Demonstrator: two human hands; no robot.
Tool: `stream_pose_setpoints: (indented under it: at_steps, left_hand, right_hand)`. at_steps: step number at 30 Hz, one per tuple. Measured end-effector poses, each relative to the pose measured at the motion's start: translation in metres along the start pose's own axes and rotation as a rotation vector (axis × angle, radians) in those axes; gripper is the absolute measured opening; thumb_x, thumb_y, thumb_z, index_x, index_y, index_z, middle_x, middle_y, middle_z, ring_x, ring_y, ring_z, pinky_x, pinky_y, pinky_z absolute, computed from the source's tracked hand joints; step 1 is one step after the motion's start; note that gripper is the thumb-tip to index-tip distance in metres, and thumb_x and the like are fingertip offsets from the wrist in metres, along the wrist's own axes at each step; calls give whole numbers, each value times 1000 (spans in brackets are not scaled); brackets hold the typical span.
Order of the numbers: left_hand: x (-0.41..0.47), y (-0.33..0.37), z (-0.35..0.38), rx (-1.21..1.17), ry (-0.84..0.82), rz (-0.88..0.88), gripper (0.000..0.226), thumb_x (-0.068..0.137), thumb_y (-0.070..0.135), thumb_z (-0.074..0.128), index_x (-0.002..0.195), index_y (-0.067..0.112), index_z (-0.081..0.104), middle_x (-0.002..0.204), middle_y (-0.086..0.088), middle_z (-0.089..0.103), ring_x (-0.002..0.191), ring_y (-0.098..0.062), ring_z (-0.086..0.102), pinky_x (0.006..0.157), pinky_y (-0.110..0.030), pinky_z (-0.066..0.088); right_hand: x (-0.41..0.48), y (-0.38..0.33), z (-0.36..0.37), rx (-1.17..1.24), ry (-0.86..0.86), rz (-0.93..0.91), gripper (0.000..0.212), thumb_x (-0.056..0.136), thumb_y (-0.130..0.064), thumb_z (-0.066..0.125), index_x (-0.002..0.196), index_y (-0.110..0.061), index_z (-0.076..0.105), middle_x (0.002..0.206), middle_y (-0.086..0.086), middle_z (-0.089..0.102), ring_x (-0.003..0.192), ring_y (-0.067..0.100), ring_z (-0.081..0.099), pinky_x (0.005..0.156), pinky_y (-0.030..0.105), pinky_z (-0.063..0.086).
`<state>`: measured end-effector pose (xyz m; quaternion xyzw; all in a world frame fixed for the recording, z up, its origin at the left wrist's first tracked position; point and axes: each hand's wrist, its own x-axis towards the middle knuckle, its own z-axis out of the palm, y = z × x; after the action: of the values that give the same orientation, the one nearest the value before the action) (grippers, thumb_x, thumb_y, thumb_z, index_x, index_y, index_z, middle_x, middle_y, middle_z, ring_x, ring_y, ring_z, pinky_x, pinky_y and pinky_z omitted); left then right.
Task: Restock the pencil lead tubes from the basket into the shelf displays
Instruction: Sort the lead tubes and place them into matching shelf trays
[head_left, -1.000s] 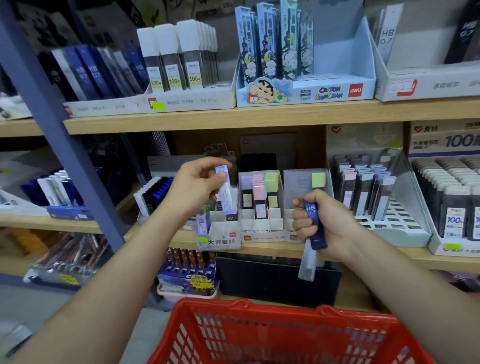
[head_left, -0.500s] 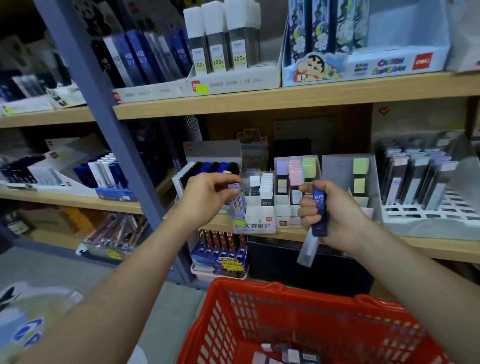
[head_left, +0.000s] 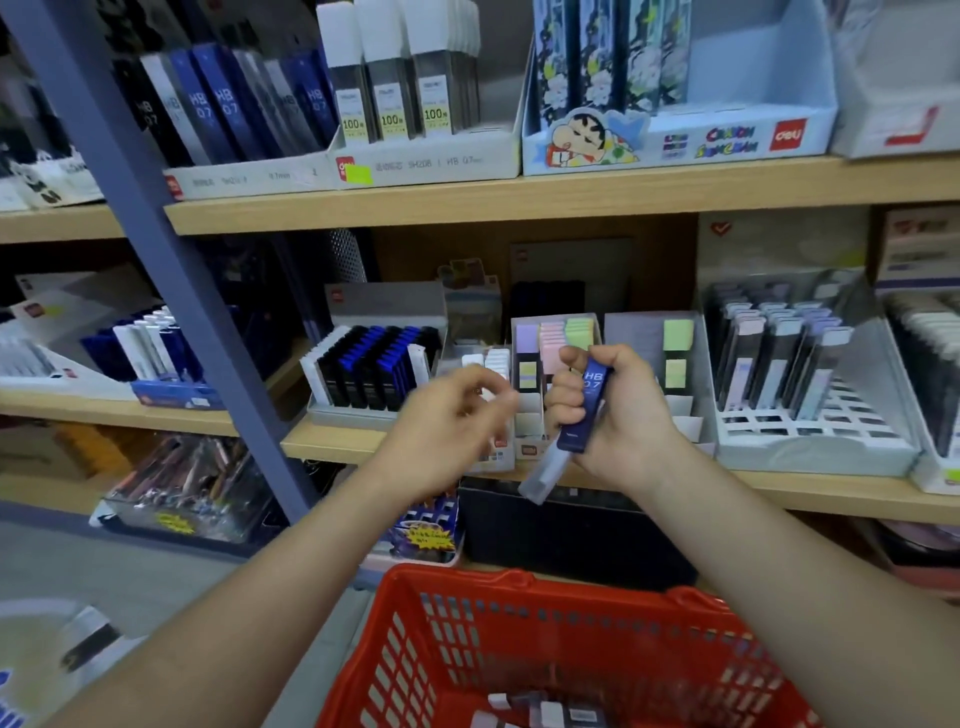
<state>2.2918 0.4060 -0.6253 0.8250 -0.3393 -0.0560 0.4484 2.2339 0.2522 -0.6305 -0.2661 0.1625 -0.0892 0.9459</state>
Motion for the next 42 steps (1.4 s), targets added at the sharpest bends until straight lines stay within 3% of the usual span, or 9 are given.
stream_pose_setpoints:
  at_steps: [3,9,13,18,23,28,31,35,42]
  left_hand:
    - [-11,18,21,-271,-209,-121,29,92,33,61,109,14,47,64,-1,68,51,-15,58,46,-25,45]
    - [-11,25,36,-483,-68,-127,24,98,11,52,118,24,54,71,-3,62,50,-9,41,51,-23,35]
    - [-8,24,36,-441,43,-55,28,101,12,44,116,30,59,75,5,63,58,-3,51,56,-20,40]
    - [-9,20,34,-275,141,42,27,99,14,50,123,21,60,100,7,70,91,-5,66,81,-25,54]
    - [-7,29,18,225,271,167,14,92,30,57,96,32,71,88,10,57,82,-3,54,72,-21,43]
    - [0,43,7,-396,121,0,23,91,19,64,113,17,59,73,-4,65,62,-14,61,58,-31,53]
    - [0,47,3,-459,51,41,33,89,13,65,121,21,58,75,-6,68,66,-15,64,57,-26,52]
    - [-2,57,-7,-520,48,75,26,87,3,65,110,16,62,91,-23,68,78,-23,68,68,-34,56]
    - [-4,95,-28,-461,-80,215,32,92,-6,52,113,16,60,86,-5,69,78,-18,68,66,-31,58]
  right_hand:
    - [-3,2,7,25,27,-58,23,92,-25,44,75,-13,54,57,-2,41,45,10,37,39,18,34]
    - [-9,4,8,-192,82,-185,15,90,-24,55,91,-14,66,74,6,60,72,20,59,71,38,52]
    - [-9,11,-3,-344,-56,-152,22,94,-30,60,106,-13,68,93,11,70,91,23,65,86,39,51]
    - [-17,10,-4,-635,-190,-198,20,100,-25,53,109,-15,68,93,6,75,88,20,69,77,37,55]
    - [-26,-8,-10,-818,-211,-230,18,100,-19,52,111,-16,66,95,8,75,93,26,72,81,45,58]
    - [-41,-24,-7,-970,-314,-176,18,101,-16,50,113,-17,63,89,3,76,78,16,73,72,39,57]
    - [-50,-33,-2,-1034,-358,-141,18,101,-21,50,115,-18,61,86,1,75,77,17,72,76,42,59]
    - [-65,-55,3,-1082,-400,-53,26,98,-35,49,121,-30,60,88,6,73,79,24,71,54,31,57]
    - [-93,-95,22,-1067,-472,-102,29,94,-1,52,120,-7,61,91,12,73,84,24,73,69,26,60]
